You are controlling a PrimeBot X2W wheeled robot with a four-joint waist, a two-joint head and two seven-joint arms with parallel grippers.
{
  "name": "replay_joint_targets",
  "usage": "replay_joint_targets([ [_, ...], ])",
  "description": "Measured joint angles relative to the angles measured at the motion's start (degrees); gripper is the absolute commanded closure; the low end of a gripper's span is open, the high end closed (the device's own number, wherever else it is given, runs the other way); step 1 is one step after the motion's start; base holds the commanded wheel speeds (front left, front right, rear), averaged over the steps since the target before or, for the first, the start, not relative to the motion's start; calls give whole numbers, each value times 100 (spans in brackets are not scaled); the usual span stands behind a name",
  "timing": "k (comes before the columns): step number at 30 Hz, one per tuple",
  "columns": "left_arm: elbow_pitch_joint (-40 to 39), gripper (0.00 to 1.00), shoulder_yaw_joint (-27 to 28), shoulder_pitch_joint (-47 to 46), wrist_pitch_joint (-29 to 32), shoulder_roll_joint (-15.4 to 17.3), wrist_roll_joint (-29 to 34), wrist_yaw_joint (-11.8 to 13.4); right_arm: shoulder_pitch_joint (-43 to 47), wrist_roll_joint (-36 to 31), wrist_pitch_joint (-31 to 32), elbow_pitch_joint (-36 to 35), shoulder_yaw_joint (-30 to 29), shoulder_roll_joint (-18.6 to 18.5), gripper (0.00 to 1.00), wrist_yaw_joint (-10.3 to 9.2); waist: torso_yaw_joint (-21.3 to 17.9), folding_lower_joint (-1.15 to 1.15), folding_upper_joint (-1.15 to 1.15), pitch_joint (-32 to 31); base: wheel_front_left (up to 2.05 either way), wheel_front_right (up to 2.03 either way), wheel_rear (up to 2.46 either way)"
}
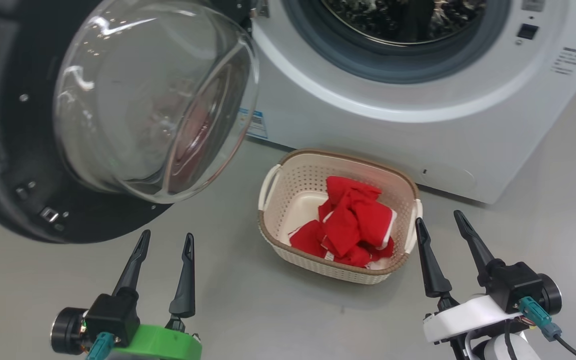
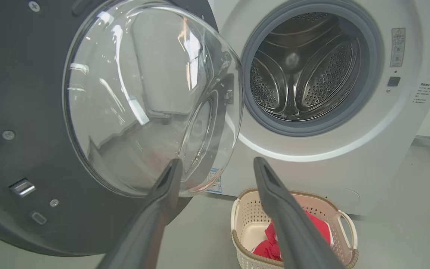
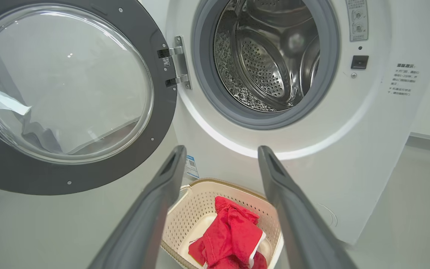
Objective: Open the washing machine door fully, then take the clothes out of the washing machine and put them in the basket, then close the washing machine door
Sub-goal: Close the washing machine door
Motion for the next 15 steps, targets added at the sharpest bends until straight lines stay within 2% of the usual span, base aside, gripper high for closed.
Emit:
replay_joint_targets([
  [7,66,0,11,1,-47,-1,-37,1,1,-4,0,119,86,5,0,57,426,0,0,-56,0,0,0],
  [15,76,0,54,4,-51,-2,-37,2,1,-4,0,165,152,16,0,62,539,0,0,-168,0,0,0],
])
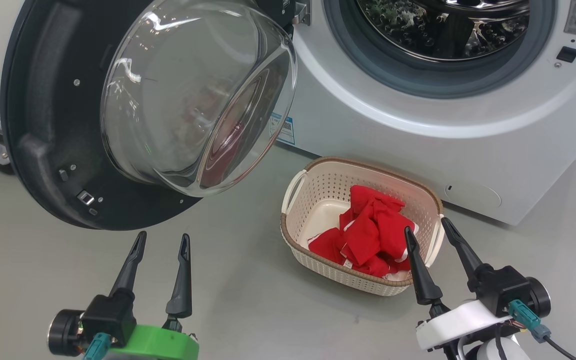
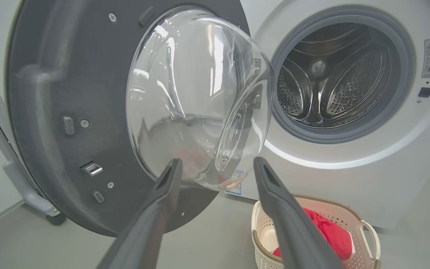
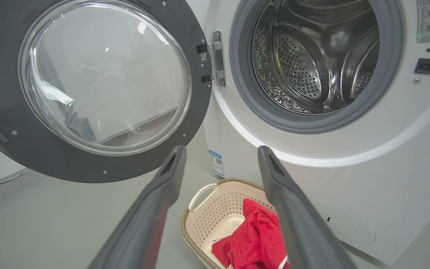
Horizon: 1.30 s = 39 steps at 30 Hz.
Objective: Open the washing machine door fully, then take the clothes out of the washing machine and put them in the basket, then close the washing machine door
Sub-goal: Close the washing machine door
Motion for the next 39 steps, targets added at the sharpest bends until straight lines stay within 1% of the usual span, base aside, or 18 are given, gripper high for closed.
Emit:
replay_joint_targets([
  [11,31,0,-5,0,-4,0,0,18,-1,1,0,31,8,9,0,0,14,0,0,-49,0,0,0],
  [12,37,23,-7,0,-4,0,0,18,-1,1,-1,32,8,10,0,0,16,0,0,-51,0,0,0],
  [14,49,83,-5,0,-4,0,0,19,-1,1,0,35,8,13,0,-1,19,0,0,-56,0,0,0],
  [15,54,100,-5,0,-5,0,0,19,-1,1,-1,36,9,14,0,0,21,0,0,-58,0,0,0],
  [24,62,100,-12,0,-41,0,-1,19,-2,1,0,44,19,25,0,-1,16,0,0,-57,0,0,0],
  [27,16,100,-24,0,-51,-1,-134,9,-2,1,-1,45,20,26,0,-1,10,0,0,-53,0,0,0],
  [28,-40,100,-25,0,-55,-1,-261,-43,-2,1,0,45,19,27,0,-1,9,0,0,-51,0,0,0],
  [31,-308,100,-20,-4,-59,-9,-1009,-315,-4,0,0,44,15,29,0,-1,9,0,0,-50,0,0,0],
  [36,-921,100,-110,-8,-101,-12,-3331,-856,-8,-1,-1,43,13,30,0,-7,6,0,0,-45,0,0,0],
  [38,-1241,100,-145,17,-108,-12,-3927,-1018,-10,-1,0,43,15,31,0,-7,3,0,0,-42,0,0,0],
  [39,-1395,100,-171,47,-123,-13,-4206,-1029,-12,-1,0,43,18,32,0,-7,0,0,0,-39,0,0,0],
])
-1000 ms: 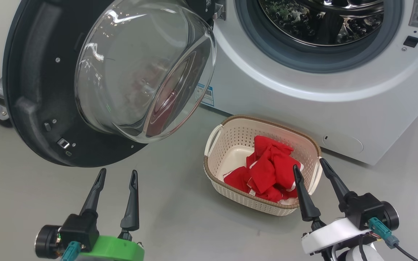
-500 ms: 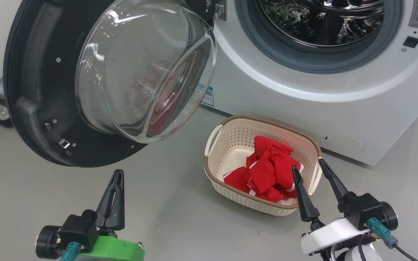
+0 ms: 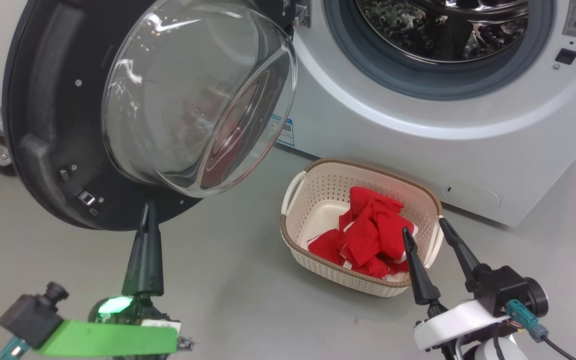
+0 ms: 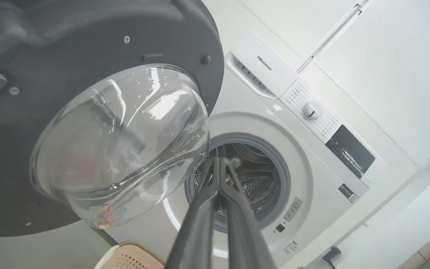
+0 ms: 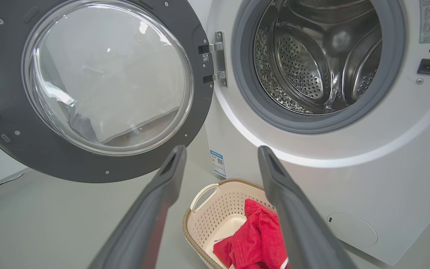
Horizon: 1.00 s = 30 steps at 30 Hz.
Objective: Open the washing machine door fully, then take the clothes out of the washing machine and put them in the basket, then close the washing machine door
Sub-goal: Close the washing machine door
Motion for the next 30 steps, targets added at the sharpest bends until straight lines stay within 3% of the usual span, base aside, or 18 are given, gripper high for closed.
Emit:
replay_joint_targets([
  [4,-561,100,104,118,-1,-5,-1102,-40,-21,-1,0,-2,4,0,0,0,-10,0,0,19,0,0,0],
  [9,-931,100,990,-268,-26,-8,-2644,-67,-44,-8,0,-16,-1,1,0,-1,-7,0,0,71,0,0,0],
  [15,-1089,100,1781,-641,-27,-13,-2699,-92,-100,-9,0,-21,32,4,0,0,-30,0,0,133,0,0,0],
  [21,-826,100,2693,-1053,-26,460,-3163,-91,-108,-9,0,-22,32,3,0,0,-29,0,0,152,0,0,0],
  [27,-105,100,3232,-1329,110,886,-3589,-85,-111,-33,0,-22,36,3,0,7,-44,0,0,164,0,0,0],
  [30,401,100,3455,-1482,249,1109,-3818,86,-114,-54,0,-22,54,3,0,8,-69,0,0,172,0,0,0],
])
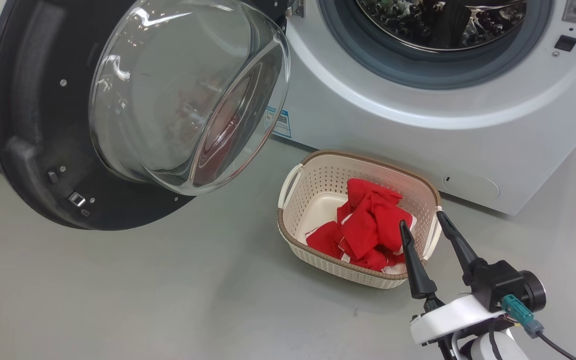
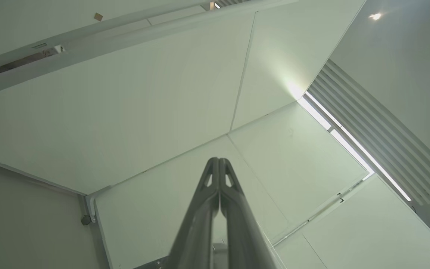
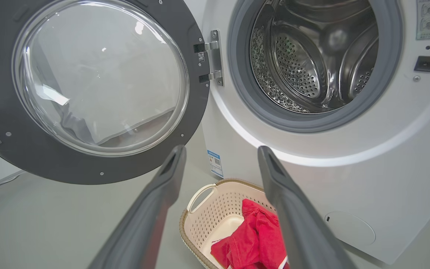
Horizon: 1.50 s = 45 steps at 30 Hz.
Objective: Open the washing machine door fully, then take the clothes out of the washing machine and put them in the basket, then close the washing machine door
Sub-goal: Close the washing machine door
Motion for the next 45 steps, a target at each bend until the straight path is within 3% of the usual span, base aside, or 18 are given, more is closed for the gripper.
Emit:
replay_joint_targets([
  [5,795,100,292,-248,241,363,-371,302,-52,-47,0,1,78,0,0,57,-97,0,0,40,0,0,0],
  [12,1624,100,-116,-531,942,589,-757,641,-118,-54,0,1,105,-1,0,81,-264,0,0,117,0,0,0],
  [24,2424,100,-731,-577,1968,858,-858,730,-233,-103,0,3,122,-1,0,116,-551,0,0,256,0,0,0],
  [35,2773,100,-895,-577,2597,970,-917,442,-243,-104,0,2,26,-3,0,110,-549,0,0,337,0,0,0],
  [40,2791,100,-938,-566,2996,1031,-1048,119,-312,-112,0,1,27,-5,0,115,-530,0,0,353,0,0,0],
  [45,2741,100,-1040,-496,3472,1027,-1278,-33,-332,-136,0,-4,9,-13,0,115,-507,0,0,355,0,0,0],
])
